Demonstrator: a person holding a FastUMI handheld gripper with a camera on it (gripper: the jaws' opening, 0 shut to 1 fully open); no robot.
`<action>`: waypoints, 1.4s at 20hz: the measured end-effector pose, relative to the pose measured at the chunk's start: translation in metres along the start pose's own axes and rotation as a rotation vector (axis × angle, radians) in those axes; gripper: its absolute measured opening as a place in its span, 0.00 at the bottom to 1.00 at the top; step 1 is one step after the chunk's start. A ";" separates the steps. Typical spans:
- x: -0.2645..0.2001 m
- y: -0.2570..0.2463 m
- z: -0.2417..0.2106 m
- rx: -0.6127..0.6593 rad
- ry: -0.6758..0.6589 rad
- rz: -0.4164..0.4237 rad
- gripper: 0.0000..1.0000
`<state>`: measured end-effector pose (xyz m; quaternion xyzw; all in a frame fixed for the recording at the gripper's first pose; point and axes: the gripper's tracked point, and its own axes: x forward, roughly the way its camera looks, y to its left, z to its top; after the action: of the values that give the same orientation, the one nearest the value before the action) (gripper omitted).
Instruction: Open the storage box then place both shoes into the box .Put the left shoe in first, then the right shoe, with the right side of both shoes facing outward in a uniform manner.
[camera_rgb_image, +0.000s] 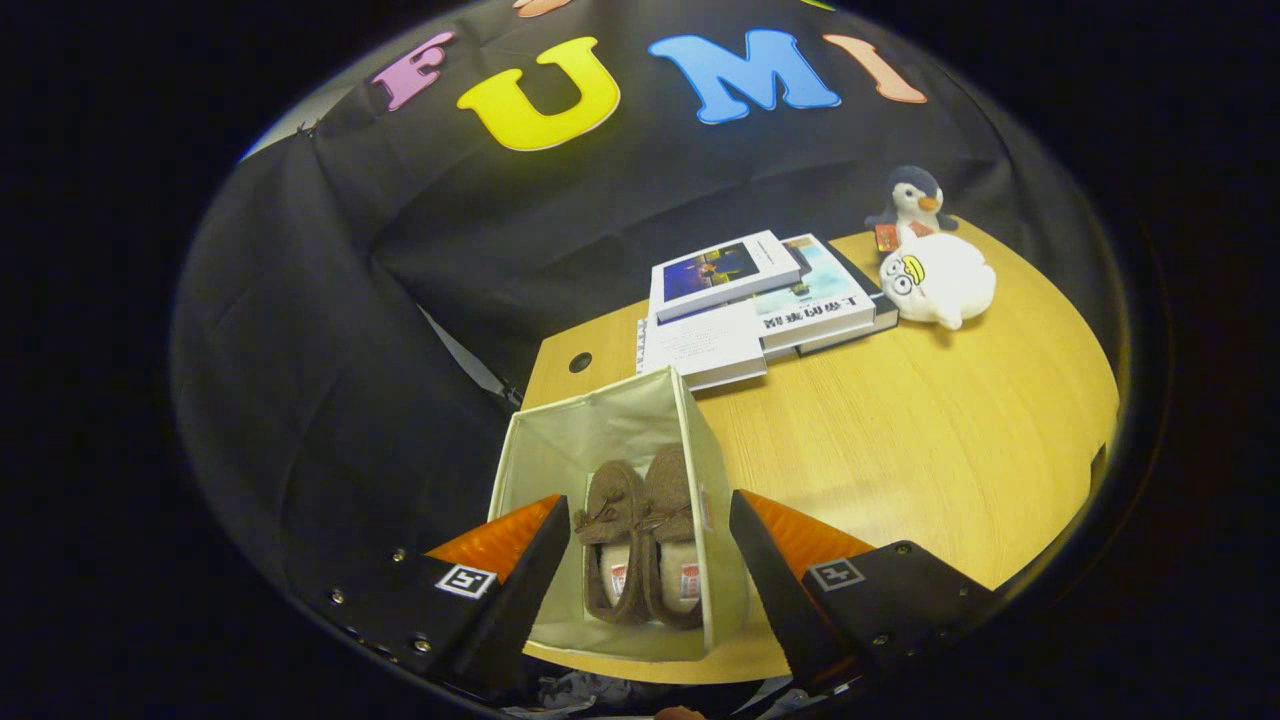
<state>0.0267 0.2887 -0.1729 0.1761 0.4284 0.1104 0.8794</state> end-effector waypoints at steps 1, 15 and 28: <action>-0.008 -0.004 0.006 -0.028 -0.021 0.005 0.97; -0.141 -0.131 0.106 -0.282 -0.355 -0.085 0.98; -0.208 -0.215 0.135 -0.280 -0.559 -0.199 0.98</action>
<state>0.0168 -0.0089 -0.0341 0.0343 0.1665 0.0289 0.9850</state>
